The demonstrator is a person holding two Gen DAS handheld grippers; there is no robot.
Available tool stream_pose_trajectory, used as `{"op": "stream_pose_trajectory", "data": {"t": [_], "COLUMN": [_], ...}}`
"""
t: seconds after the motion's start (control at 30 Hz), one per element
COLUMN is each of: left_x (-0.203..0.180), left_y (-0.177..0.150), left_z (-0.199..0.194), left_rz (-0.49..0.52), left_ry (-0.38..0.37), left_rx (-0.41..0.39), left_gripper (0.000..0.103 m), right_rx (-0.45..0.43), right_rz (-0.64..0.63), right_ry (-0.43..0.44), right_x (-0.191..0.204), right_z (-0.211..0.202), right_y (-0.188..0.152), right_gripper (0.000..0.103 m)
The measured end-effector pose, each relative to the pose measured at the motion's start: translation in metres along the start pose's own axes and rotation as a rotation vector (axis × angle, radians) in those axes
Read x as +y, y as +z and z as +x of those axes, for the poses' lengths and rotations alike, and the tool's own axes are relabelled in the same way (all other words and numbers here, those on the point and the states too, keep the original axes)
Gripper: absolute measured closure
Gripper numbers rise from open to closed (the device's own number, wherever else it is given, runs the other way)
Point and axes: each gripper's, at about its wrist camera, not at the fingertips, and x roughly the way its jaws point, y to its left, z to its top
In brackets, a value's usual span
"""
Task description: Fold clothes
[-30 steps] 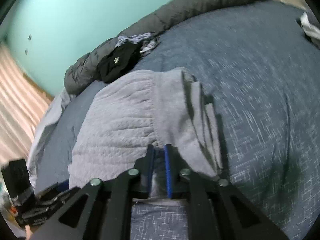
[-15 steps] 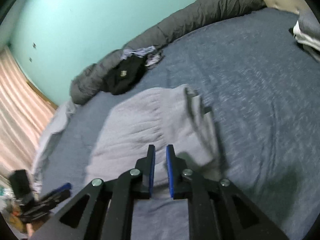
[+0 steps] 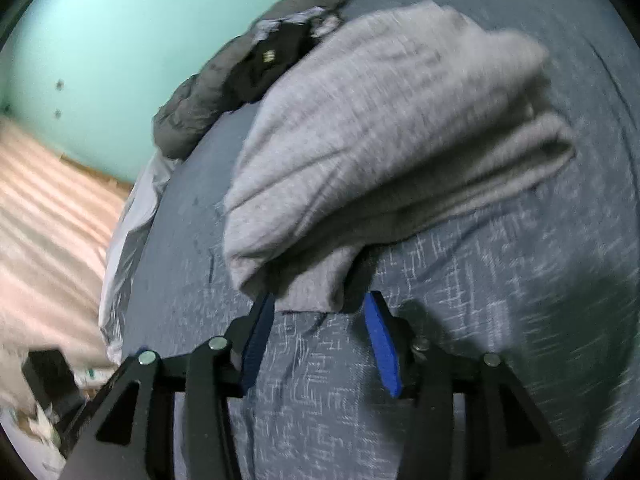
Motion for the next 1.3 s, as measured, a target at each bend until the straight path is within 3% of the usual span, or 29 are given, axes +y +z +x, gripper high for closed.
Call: {"op": "stream_pose_trajectory", "data": {"t": [0.2,0.27,0.3,0.4,0.83,1.3], "left_x": [0.009,0.009,0.008,0.006,-0.015,-0.069], "left_y": [0.004,0.006,0.007,0.009,0.004,-0.001], "left_z": [-0.006,-0.007,-0.008,-0.010,-0.016,0.012], "left_rz": [-0.025,-0.028,-0.029,-0.021,-0.001,0.048], "left_ry": [-0.004,-0.006,-0.006,-0.003,-0.030,-0.096], "left_rx": [-0.016,-0.024,-0.028,-0.035,-0.045,0.002], "left_gripper": [0.041,0.041,0.041,0.041,0.041,0.041], "right_rx": [0.000,0.007,0.013,0.020,-0.028,-0.060], "right_rz": [0.081,0.080,0.068,0.047,0.009,0.072], "right_ry": [0.028,0.035,0.018,0.004,0.010,-0.181], "right_x": [-0.001,0.001,0.003,0.003,-0.011,-0.091], "right_z": [0.022,0.026,0.027,0.023,-0.062,-0.153], "right_y": [0.005,0.006,0.007,0.008,0.009,0.018], "right_gripper": [0.054,0.067,0.086,0.099,0.100,0.100]}}
